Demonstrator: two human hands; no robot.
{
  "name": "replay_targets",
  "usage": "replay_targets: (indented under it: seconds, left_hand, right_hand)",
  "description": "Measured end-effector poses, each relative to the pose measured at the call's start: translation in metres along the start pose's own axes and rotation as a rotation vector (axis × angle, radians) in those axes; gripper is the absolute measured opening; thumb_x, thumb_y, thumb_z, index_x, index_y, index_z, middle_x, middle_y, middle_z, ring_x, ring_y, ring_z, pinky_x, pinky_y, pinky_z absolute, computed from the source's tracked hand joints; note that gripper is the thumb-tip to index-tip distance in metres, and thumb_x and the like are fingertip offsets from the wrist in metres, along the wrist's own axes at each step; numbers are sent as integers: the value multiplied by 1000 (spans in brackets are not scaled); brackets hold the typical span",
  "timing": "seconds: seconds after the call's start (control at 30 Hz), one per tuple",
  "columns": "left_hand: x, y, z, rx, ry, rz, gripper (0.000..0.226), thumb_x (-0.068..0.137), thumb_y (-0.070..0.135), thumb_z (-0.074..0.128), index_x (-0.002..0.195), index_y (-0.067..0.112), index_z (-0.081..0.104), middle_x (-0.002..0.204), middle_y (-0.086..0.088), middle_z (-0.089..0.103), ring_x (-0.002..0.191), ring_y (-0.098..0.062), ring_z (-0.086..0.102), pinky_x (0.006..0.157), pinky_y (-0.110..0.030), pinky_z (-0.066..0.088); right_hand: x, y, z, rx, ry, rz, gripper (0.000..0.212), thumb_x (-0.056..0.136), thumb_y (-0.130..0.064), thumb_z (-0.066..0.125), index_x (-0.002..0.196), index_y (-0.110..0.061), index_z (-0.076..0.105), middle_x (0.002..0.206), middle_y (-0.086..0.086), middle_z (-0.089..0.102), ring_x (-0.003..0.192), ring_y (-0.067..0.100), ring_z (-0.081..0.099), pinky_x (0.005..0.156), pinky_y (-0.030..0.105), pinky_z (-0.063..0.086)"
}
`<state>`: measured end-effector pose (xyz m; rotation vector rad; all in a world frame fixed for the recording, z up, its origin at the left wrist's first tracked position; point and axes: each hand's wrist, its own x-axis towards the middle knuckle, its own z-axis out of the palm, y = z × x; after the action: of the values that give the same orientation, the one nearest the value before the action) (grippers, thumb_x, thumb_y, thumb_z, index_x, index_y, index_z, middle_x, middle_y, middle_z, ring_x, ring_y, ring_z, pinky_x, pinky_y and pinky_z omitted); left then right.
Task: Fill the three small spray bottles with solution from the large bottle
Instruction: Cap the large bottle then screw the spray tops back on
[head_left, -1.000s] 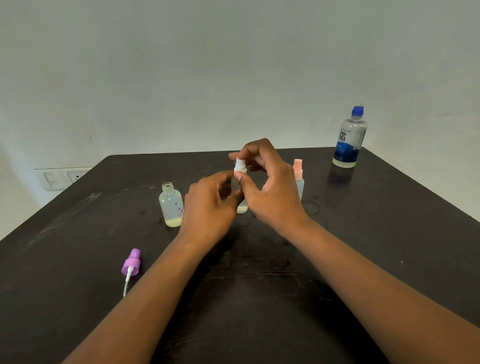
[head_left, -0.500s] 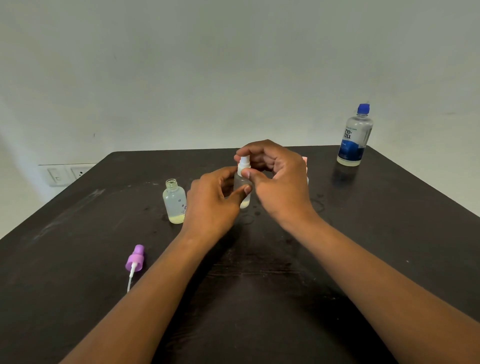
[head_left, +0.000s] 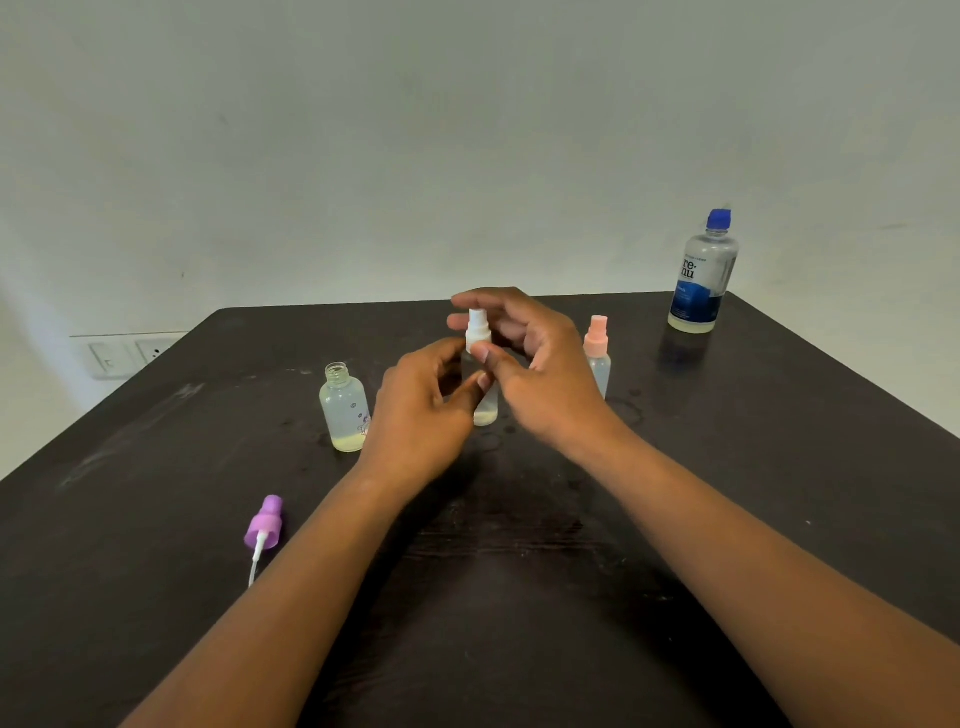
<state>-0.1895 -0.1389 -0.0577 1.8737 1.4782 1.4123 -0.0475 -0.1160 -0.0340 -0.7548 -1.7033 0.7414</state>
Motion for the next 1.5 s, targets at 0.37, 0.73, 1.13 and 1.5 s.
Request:
replay_targets:
  seconds: [0.37, 0.73, 1.13, 1.5]
  left_hand:
    - [-2, -1, 0, -14, 52, -2, 15, 93, 24, 80, 108, 26, 79, 95, -18, 78, 95, -41, 74, 83, -62, 60]
    - [-8, 6, 1, 8, 186, -7, 34, 82, 28, 90, 115, 32, 83, 104, 15, 82, 97, 4, 76, 87, -38, 65]
    - [-8, 5, 5, 47, 224, -35, 26, 85, 30, 85, 111, 28, 83, 91, 14, 81, 89, -2, 76, 84, -44, 64]
    - [-7, 5, 6, 81, 204, -74, 26, 85, 27, 83, 111, 27, 78, 92, 15, 78, 85, 1, 75, 85, -40, 65]
  right_hand:
    - [-1, -4, -4, 28, 59, 5, 43, 87, 5, 76, 120, -22, 75, 108, -4, 79, 104, -2, 73, 77, 9, 54]
    - [0, -7, -2, -138, 218, 43, 35, 72, -10, 93, 103, -21, 80, 95, -15, 77, 89, -7, 73, 76, 16, 60]
    - [0, -4, 0, -362, 190, -47, 28, 84, -26, 86, 109, -23, 75, 93, -20, 72, 91, -5, 68, 84, 10, 50]
    - [-3, 6, 4, -500, 248, -55, 21, 82, -32, 86, 96, -22, 74, 82, -13, 72, 76, 4, 68, 76, 27, 59]
